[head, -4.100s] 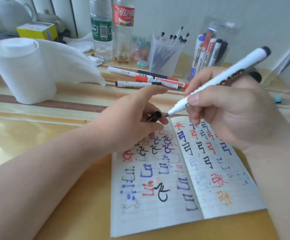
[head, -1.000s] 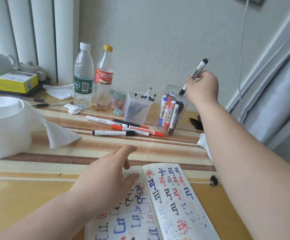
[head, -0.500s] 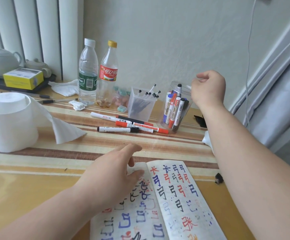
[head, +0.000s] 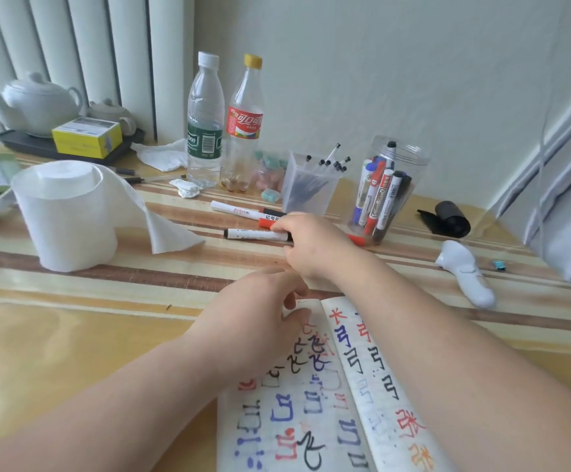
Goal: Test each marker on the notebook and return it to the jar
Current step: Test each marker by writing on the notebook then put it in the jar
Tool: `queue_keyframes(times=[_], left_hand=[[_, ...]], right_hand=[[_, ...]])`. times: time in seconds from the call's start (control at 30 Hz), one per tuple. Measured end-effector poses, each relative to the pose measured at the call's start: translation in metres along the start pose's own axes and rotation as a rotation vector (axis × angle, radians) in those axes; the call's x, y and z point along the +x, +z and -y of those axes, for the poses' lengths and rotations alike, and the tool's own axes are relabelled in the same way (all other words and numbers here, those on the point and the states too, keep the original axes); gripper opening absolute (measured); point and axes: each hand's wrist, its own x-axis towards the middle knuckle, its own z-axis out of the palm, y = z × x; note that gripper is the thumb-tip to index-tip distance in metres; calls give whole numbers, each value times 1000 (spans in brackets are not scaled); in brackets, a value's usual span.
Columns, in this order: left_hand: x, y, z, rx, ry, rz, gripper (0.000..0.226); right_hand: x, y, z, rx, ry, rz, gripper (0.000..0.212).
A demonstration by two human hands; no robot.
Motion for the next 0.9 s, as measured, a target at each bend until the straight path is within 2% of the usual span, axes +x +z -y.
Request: queue_keyframes(times=[0.07, 0.17, 0.23, 0.3, 0.4, 0.47, 0.53, 0.6, 0.67, 0.8, 0.9], left_hand=[[1, -1, 1, 0, 1, -18, 21], [1, 0, 3, 7, 1, -30, 16], [1, -1, 4, -3, -13, -41, 11], [2, -1, 5, -37, -37, -69, 11], [2, -1, 6, -78, -96, -86, 24], [1, -1, 5, -96, -110, -78, 36], [1, -3, 2, -106, -99, -66, 45], [-1, -5, -1, -113, -63, -39, 40], [-2, -4, -4, -99, 13, -2, 26], [-3, -2, -6, -63, 93, 48, 14], [-2, -3, -5, -78, 123, 92, 15]], right_hand=[[6, -1, 6, -88, -7, 37, 52], [6, -5, 13, -205, -7, 63, 35], [-1, -11, 12, -182, 4, 12, 26], [-15, -21, 6, -33, 42, -123, 21], [-51, -33, -2, 337, 168, -361, 15], [-79, -35, -3, 727, 220, -328, 9], [-104, -32, -4, 1058, 200, -183, 11], [-121, -22, -5, 1168, 133, -72, 18], [-131, -11, -3, 1233, 87, -37, 17], [-133, 3, -2, 1449, 79, -76, 7], [-134, 6, -5, 1456, 40, -109, 7]])
